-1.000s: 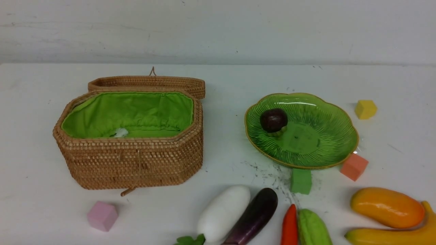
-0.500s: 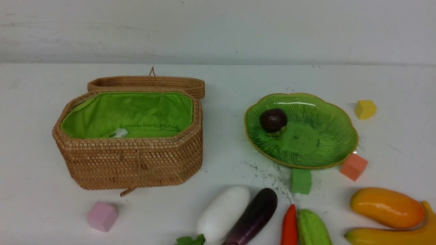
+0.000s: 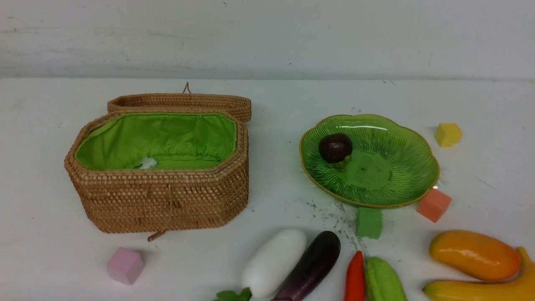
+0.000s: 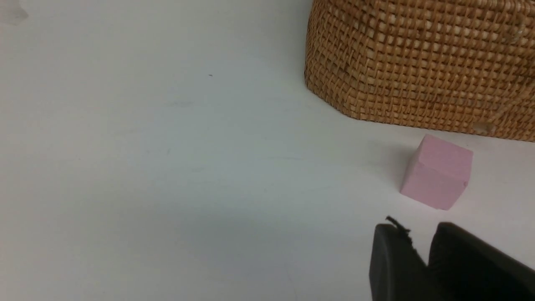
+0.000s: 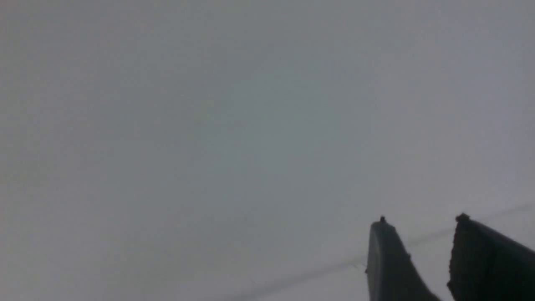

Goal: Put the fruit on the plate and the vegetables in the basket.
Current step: Use the right arm to grab a mango and put it into the right plate

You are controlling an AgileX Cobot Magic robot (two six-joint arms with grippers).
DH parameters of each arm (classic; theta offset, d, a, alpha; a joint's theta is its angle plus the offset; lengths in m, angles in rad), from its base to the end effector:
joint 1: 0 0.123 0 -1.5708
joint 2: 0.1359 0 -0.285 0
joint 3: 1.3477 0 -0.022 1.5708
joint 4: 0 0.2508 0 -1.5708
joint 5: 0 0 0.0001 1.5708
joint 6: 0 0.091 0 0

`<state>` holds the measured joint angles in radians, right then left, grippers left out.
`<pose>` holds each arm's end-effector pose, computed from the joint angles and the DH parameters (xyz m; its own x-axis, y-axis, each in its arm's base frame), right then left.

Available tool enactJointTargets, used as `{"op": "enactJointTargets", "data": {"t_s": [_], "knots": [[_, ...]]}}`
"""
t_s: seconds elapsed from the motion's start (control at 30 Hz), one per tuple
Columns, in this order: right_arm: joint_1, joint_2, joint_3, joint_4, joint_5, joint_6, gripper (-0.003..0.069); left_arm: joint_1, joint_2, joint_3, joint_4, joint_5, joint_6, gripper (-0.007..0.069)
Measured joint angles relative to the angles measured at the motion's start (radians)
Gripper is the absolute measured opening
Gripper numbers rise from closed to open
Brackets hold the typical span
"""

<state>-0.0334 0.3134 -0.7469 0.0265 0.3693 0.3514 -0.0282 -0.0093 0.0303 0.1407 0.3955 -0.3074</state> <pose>0.0399 -0.0005 0.4043 0.1491 0.3625 -0.9200 -0.0331 0.9317 0.3618 0.0522 0.0035 0.1684 -0.3108 -0.1676 -0.9356 -0.0791 0.9855 -0.1502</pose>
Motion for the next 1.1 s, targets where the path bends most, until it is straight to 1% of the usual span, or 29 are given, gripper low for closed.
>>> {"op": "enactJointTargets", "data": {"t_s": [0.03,0.07,0.1,0.17,0.2,0.27,0.3,0.37,0.47,0.57,0.6,0.63,0.67,0.7,0.73,0.77,0.8,0.83,0.9,0.93,0.97,1.0,1.03,1.07,1.1], "knots": [[0.000,0.059,-0.060,-0.018,0.075,-0.027,0.0242,0.000,0.000,0.000,0.000,0.000,0.000,0.0133],[0.000,0.083,-0.081,-0.026,0.104,-0.040,0.0242,0.000,0.000,0.000,0.000,0.000,0.000,0.0133],[0.000,0.164,-0.143,-0.063,0.201,-0.108,0.0242,0.000,0.000,0.000,0.000,0.000,0.000,0.0133],[0.000,0.260,-0.173,-0.090,0.275,-0.192,0.0242,0.000,0.000,0.000,0.000,0.000,0.000,0.0133],[0.000,0.328,-0.178,-0.098,0.327,-0.271,0.0242,0.000,0.000,0.000,0.000,0.000,0.000,0.0134],[0.000,0.402,-0.173,-0.088,0.372,-0.351,0.0242,0.000,0.000,0.000,0.000,0.000,0.000,0.0134],[0.000,0.454,-0.166,-0.067,0.397,-0.399,0.0242,0.000,0.000,0.000,0.000,0.000,0.000,0.0134],[0.000,0.507,-0.159,-0.033,0.427,-0.444,0.0242,0.000,0.000,0.000,0.000,0.000,0.000,0.0136],[0.000,0.673,-0.154,0.082,0.530,-0.557,0.0242,0.000,0.000,0.000,0.000,0.000,0.000,0.0141],[0.000,0.784,-0.152,0.167,0.530,-0.668,0.0250,0.000,0.000,0.000,0.000,0.000,0.000,0.0145],[0.000,0.831,-0.152,0.192,0.515,-0.737,0.0260,0.000,0.000,0.000,0.000,0.000,0.000,0.0145],[0.003,0.854,-0.152,0.195,0.508,-0.787,0.0270,0.000,0.000,0.000,0.000,0.000,0.000,0.0146],[0.004,0.859,-0.152,0.195,0.506,-0.812,0.0276,0.000,0.000,0.000,0.000,0.000,0.000,0.0146],[0.025,0.909,-0.152,0.186,0.506,-0.895,0.0314,0.000,0.000,0.000,0.000,0.000,0.000,0.0148],[0.036,0.925,-0.152,0.179,0.507,-0.916,0.0332,0.000,0.000,0.000,0.000,0.000,0.000,0.0148],[0.062,0.960,-0.152,0.159,0.511,-0.942,0.0387,0.000,0.000,0.000,0.000,0.000,0.000,0.0150],[0.086,0.990,-0.152,0.137,0.512,-0.945,0.0436,0.000,0.000,0.000,0.000,0.000,0.000,0.0151],[0.105,1.015,-0.152,0.115,0.514,-0.945,0.0468,0.000,0.000,0.000,0.000,0.000,0.000,0.0153],[0.150,1.080,-0.152,0.035,0.513,-0.935,0.0593,0.000,0.000,0.000,0.000,0.000,0.000,0.0153],[0.154,1.080,-0.152,0.035,0.513,-0.934,0.0603,0.000,0.000,0.000,0.000,0.000,0.000,0.0153],[0.181,1.119,-0.152,-0.032,0.504,-0.921,0.0649,0.000,0.000,0.000,0.000,0.000,0.000,0.0153],[0.190,1.134,-0.152,-0.049,0.502,-0.915,0.0660,0.000,0.000,0.000,0.000,0.000,0.000,0.0153],[0.209,1.173,-0.152,-0.115,0.486,-0.899,0.0675,0.000,0.000,0.000,0.000,0.000,0.000,0.0153],[0.211,1.182,-0.152,-0.130,0.481,-0.893,0.0675,0.000,0.000,0.000,0.000,0.000,0.000,0.0153],[0.221,1.211,-0.152,-0.179,0.464,-0.872,0.0676,0.000,0.000,0.000,0.000,0.000,0.000,0.0153]]}}
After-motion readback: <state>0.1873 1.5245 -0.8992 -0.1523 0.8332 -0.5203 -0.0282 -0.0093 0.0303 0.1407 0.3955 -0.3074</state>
